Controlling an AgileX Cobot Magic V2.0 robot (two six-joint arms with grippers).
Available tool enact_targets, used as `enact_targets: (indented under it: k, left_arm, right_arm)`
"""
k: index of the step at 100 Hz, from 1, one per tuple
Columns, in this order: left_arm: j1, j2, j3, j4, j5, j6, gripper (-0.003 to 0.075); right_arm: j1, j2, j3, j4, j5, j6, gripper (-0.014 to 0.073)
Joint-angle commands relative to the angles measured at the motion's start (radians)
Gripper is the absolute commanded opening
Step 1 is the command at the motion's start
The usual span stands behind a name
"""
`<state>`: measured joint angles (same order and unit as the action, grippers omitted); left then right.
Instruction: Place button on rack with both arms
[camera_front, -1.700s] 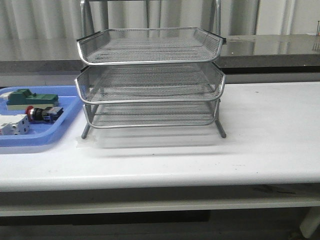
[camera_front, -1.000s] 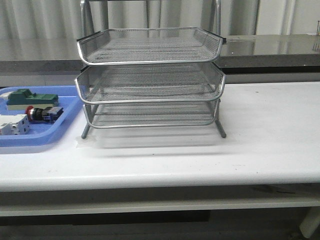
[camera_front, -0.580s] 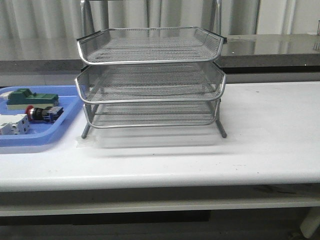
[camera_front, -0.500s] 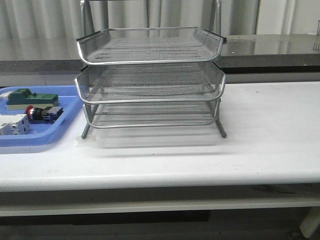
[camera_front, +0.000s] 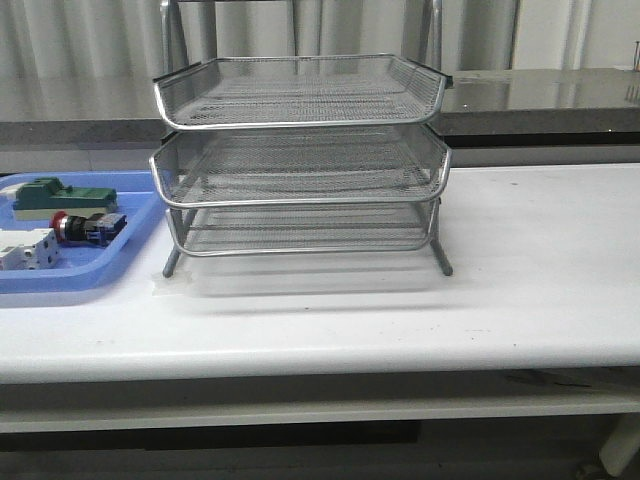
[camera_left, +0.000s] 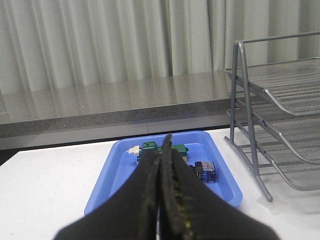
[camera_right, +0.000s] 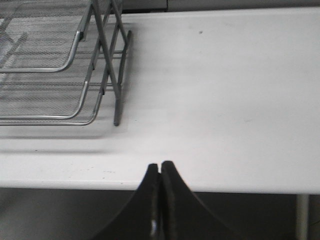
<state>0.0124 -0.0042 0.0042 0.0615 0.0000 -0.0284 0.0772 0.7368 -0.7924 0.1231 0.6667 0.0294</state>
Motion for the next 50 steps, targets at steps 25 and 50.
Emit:
enact_targets:
  k: [25, 50]
  left_arm:
    - [-0.001, -0.032, 0.034, 0.001, -0.082, -0.014, -0.0020]
    - [-0.001, -0.032, 0.034, 0.001, -0.082, -0.014, -0.0020]
  right_arm:
    - [-0.005, 0.320, -0.052, 0.282, -0.101, -0.004, -0.0055]
    - [0.001, 0.463, -0.052, 0.357, -0.105, -0.005, 0.0172]
